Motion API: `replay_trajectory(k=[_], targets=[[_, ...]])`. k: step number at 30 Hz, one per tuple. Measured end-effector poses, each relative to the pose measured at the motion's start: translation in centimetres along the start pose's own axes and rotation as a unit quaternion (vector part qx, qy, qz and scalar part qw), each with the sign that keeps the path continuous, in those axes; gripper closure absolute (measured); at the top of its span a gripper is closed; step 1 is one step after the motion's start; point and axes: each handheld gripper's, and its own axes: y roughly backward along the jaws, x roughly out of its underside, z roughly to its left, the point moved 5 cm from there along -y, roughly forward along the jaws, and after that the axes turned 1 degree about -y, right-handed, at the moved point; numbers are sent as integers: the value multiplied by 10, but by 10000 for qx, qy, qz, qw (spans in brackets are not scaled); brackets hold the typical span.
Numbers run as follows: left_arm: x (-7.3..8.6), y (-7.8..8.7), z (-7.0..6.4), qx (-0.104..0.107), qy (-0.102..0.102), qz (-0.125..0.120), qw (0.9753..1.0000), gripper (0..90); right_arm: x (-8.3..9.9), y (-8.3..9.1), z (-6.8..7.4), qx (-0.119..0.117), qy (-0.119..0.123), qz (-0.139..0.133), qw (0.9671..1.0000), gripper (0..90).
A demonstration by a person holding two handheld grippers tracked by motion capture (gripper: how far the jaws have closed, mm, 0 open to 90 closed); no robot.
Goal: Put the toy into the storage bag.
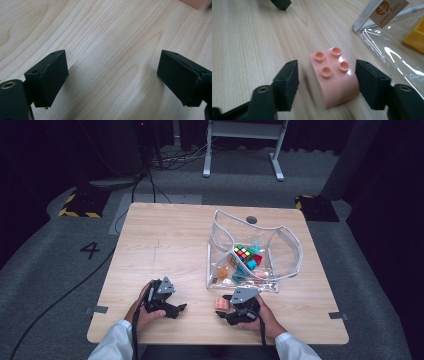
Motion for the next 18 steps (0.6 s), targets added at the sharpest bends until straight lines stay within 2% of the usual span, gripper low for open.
replay_trajectory(k=[1,3,5,7,8,13,18], targets=[[0,0,0,0,2,-1,10000,101,1,1,-2,27,77,4,10000,428],[0,0,0,1,1,0,10000,101,1,3,0,40,60,-57,10000,541],[0,0,0,0,1,0,10000,101,3,5,1,48,177,-25,9998,579],[0,0,0,-25,-29,-2,10000,102,4,7,3,52,54,-47,10000,586],[0,0,0,-22,-28,-2,10000,101,5,8,2,56,117,-29,9999,587],[0,0,0,15,14,2,10000,101,11,18,-3,-3,64,-24,10000,588],[0,0,0,13,23,-8,10000,101,17,31,-9,123,18,-40,9999,588]])
